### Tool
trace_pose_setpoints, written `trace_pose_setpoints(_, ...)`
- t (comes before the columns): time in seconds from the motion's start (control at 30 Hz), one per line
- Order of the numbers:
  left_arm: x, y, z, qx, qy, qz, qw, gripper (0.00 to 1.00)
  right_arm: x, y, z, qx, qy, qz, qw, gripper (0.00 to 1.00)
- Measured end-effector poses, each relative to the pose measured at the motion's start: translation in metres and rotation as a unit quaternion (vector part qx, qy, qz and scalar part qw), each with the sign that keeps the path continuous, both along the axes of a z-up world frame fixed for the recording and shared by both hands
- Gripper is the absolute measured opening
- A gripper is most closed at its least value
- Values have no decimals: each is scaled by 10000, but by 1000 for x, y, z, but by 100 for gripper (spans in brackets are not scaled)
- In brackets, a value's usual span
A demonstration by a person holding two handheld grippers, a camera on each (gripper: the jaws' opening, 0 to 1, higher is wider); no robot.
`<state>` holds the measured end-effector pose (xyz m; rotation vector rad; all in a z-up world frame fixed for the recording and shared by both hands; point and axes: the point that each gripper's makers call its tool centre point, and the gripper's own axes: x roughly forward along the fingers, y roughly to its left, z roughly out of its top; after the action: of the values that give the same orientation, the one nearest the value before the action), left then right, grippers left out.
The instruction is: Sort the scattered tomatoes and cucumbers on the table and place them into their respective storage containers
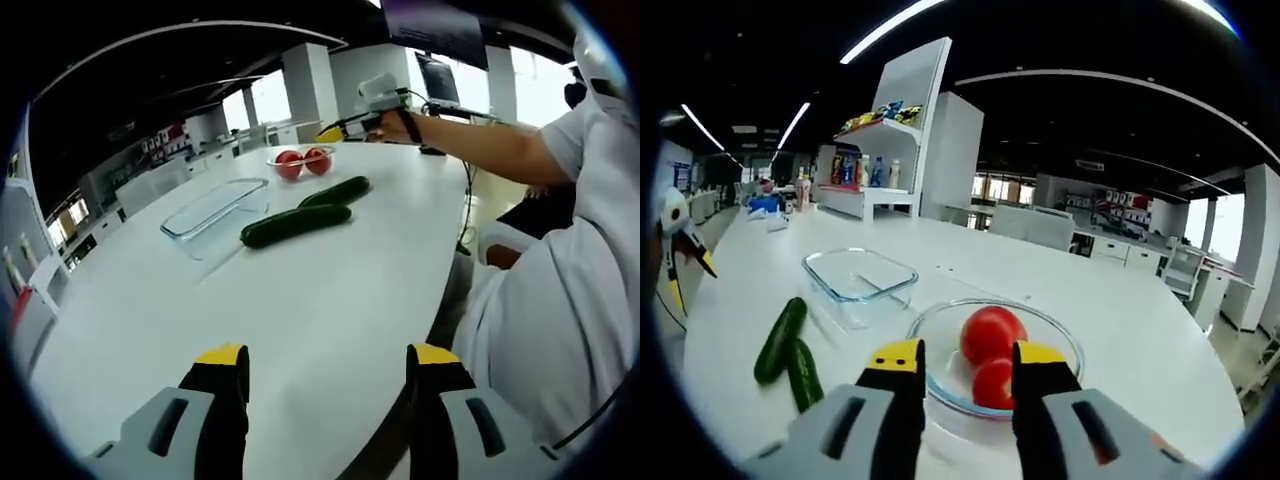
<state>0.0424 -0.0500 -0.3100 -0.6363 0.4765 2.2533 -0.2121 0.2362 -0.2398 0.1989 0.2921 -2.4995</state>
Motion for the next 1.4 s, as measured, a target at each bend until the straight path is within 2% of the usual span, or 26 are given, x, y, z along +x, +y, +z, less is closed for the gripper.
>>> trace_pose_setpoints(0.2,1,-1,0,-16,-12,0,10000,63,19,-9,-4,-17,-142,232,9996,36)
trace_pose_setpoints(0.27,2,-1,0,5,-7,3,10000,63,15,-6,-7,24,-176,290,9994,37)
trace_pose_setpoints(0.47,3,-2,0,-13,-20,-5,10000,63,29,-12,-11,56,-211,524,9984,40)
trace_pose_setpoints(0.6,2,-4,0,-26,-24,29,10000,63,40,-17,-11,164,-194,772,9967,43)
trace_pose_setpoints(0.8,2,-2,0,-31,-24,-2,10000,63,57,-21,-20,285,-397,1162,9920,45)
trace_pose_setpoints(1.1,0,-1,2,-50,-8,-18,10000,63,82,-10,-27,490,-477,1359,9884,50)
trace_pose_setpoints(1.4,-1,2,3,-100,-12,-77,9999,63,103,6,-38,596,-744,1521,9838,52)
